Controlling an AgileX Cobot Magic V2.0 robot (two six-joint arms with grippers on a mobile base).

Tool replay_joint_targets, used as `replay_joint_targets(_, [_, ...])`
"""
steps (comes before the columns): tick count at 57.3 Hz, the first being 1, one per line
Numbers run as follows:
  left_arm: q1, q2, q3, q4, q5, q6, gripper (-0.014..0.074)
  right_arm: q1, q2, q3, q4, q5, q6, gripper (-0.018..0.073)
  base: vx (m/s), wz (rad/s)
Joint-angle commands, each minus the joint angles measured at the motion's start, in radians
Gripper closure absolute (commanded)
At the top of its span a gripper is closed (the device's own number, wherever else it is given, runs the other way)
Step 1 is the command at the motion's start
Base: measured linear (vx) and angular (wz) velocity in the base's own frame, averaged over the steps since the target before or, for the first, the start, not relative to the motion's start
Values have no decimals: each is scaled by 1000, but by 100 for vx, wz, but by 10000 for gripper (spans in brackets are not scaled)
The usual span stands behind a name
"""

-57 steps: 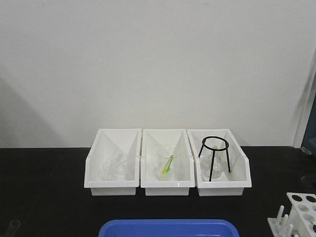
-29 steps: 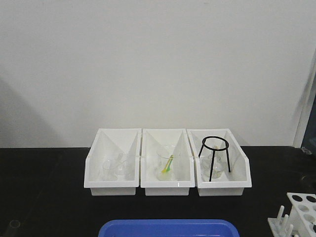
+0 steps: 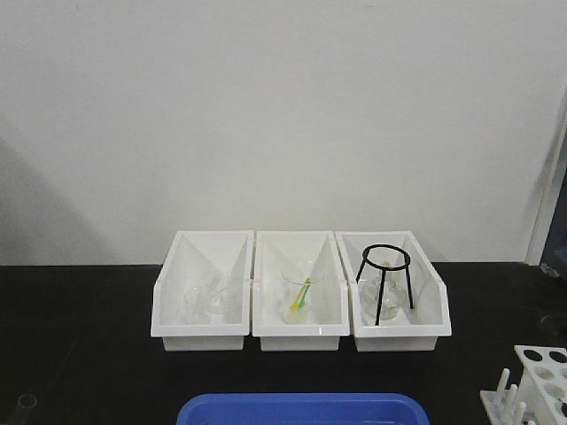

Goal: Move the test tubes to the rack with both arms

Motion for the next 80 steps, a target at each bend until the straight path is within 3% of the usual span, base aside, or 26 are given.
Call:
replay_joint_targets(1, [0,104,-76,-9,-52,2,617,-4,94,-70,42,-60,30,566,0,0])
replay_joint_targets(10, [0,194,-85,-9,-90,2,617,-4,169,-74,127,-63,74,566,0,0])
replay_joint_targets(20, [0,232,-85,-9,-114,2,603,-4,182,-72,135,-59,74,562,0,0])
replay_joint_targets(31, [0,244,-85,-8,-111,50,501,-4,182,-72,134,-58,74,522,0,0])
replay_joint_targets(40, [0,244,-85,-8,-107,108,321,-4,182,-72,134,-38,74,401,0,0])
replay_joint_targets(49, [0,245,-85,-8,-107,139,119,-4,182,-72,135,-4,74,161,0,0])
replay_joint_targets(55, [0,245,-85,-8,-109,139,30,-4,182,-72,135,-7,74,16,0,0])
replay_joint_targets(62, [0,245,-85,-9,-123,133,-4,-4,182,-72,135,-14,74,-85,0,0])
replay_joint_targets(71, [0,248,-85,-7,-123,115,12,1,182,-72,138,-13,79,-99,0,0])
replay_joint_targets(80, [0,248,-85,26,8,240,26,1,182,-72,138,-10,81,-65,0,0])
